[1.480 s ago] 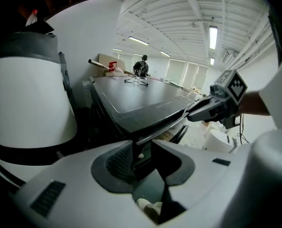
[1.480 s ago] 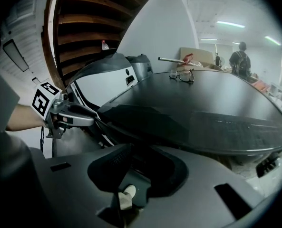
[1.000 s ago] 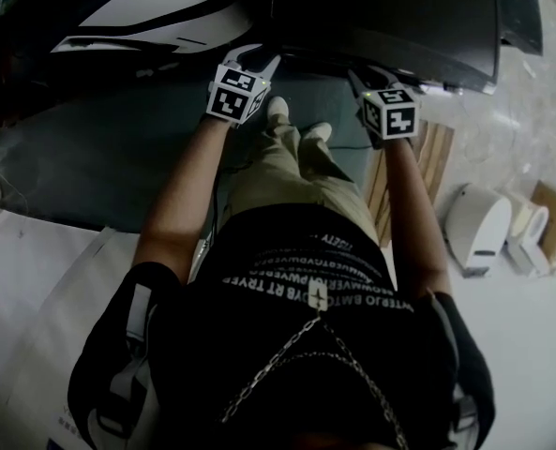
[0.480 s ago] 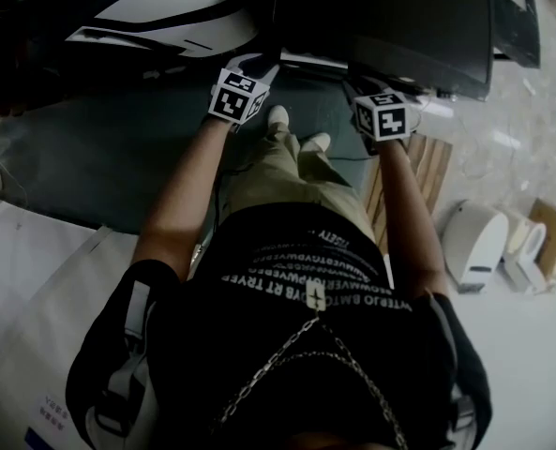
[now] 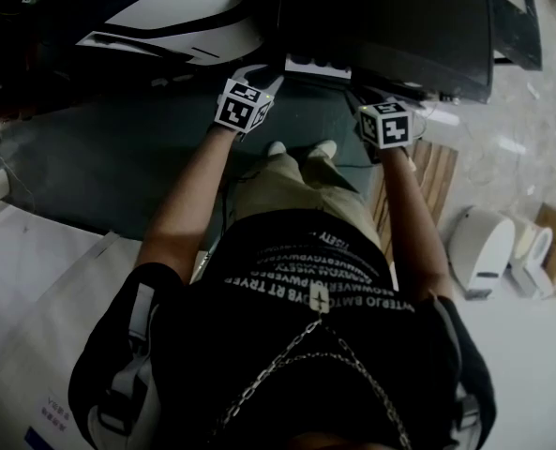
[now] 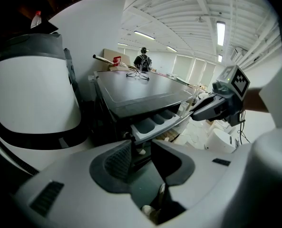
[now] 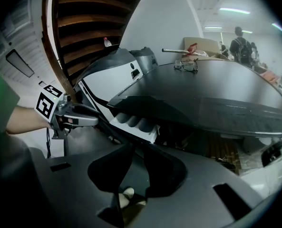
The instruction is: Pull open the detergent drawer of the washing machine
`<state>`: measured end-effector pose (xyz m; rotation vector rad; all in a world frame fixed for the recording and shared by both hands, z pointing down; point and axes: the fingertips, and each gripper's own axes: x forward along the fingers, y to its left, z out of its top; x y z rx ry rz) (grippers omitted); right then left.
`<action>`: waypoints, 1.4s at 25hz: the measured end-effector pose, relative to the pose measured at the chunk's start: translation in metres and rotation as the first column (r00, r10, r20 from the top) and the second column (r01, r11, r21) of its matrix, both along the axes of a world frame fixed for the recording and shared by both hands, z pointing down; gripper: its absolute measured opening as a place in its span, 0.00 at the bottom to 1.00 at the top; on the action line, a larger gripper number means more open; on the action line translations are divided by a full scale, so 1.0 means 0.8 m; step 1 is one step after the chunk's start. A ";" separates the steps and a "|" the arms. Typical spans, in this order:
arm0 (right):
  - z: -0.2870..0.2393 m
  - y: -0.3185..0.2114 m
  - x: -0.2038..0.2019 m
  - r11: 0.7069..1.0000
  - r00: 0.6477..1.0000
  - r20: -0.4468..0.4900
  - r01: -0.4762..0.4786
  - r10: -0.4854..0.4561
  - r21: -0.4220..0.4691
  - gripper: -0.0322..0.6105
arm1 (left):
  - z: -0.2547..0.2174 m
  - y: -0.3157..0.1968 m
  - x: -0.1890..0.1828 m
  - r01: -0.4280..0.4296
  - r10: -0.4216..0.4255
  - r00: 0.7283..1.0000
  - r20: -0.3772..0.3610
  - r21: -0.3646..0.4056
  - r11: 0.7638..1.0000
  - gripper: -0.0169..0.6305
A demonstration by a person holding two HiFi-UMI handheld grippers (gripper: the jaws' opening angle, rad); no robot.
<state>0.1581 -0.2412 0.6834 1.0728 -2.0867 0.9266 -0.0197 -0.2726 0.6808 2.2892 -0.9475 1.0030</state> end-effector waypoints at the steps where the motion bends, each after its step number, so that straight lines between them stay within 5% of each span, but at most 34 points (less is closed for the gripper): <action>1: -0.001 0.001 -0.002 1.000 1.000 0.008 -0.006 0.006 -0.005 0.17 | 0.000 0.001 -0.001 -0.004 0.004 1.000 0.001 0.000 1.000 0.21; 17: 0.005 0.035 -0.003 0.995 0.995 -0.012 -0.098 0.098 -0.033 0.17 | 0.004 0.037 -0.007 -0.067 0.068 0.997 0.033 -0.050 0.997 0.21; 35: 0.005 0.073 -0.002 0.997 0.996 -0.051 -0.076 0.074 -0.029 0.17 | 0.005 0.080 -0.011 -0.073 0.077 0.996 0.048 -0.078 0.994 0.21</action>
